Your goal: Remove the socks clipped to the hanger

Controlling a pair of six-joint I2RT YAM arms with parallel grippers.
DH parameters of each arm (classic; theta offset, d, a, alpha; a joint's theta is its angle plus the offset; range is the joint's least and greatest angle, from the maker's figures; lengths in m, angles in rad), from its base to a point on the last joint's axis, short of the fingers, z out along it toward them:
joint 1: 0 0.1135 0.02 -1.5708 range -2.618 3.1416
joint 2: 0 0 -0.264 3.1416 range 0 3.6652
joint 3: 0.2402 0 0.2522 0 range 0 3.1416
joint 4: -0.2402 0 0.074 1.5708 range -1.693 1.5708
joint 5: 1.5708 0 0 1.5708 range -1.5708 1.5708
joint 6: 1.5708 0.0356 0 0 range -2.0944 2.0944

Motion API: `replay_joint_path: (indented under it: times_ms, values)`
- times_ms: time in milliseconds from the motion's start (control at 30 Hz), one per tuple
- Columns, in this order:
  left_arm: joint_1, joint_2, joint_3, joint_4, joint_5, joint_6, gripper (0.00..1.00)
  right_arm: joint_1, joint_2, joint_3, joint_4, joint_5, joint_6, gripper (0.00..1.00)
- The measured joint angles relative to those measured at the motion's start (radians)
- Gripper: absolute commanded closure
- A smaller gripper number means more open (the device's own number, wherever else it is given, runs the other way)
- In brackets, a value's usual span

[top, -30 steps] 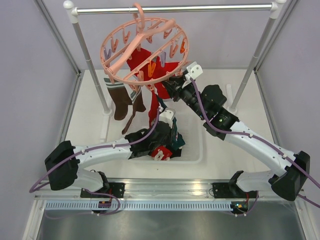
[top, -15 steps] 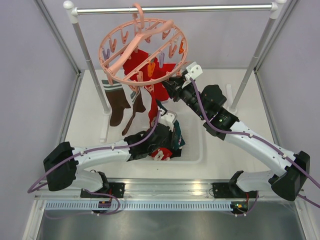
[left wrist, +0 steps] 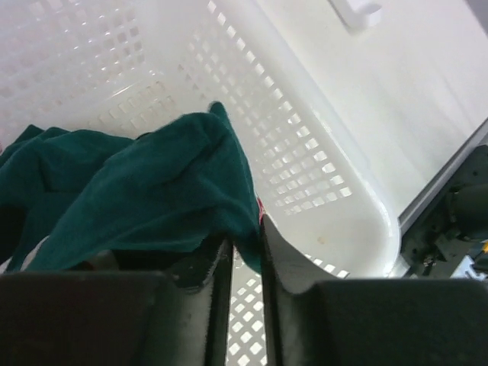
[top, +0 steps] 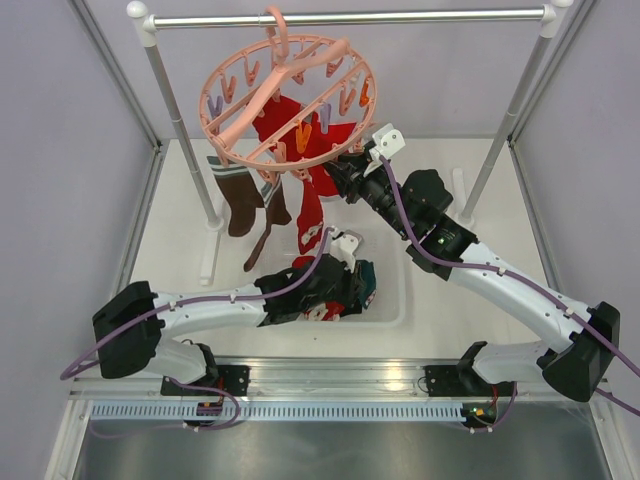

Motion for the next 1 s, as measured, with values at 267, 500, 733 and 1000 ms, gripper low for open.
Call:
replay_joint_path:
  times_ms: [267, 500, 733, 1000]
  values:
    - [0.000, 0.004, -0.003, -0.016, -0.076, -0.019, 0.32, 0.000, 0.000, 0.000, -0.001, 0.000, 0.000, 0.88]
    - [0.000, -0.049, -0.025, -0.007, -0.037, 0.019, 0.31, 0.000, 0.002, 0.000, -0.001, 0.000, 0.016, 0.88]
    - [0.000, -0.211, -0.102, -0.001, 0.051, 0.061, 0.30, 0.000, 0.002, 0.000, -0.010, 0.004, 0.026, 0.88]
    - [0.000, -0.489, -0.153, -0.047, 0.013, 0.063, 0.29, 0.000, 0.002, 0.000, -0.024, 0.009, 0.026, 0.88]
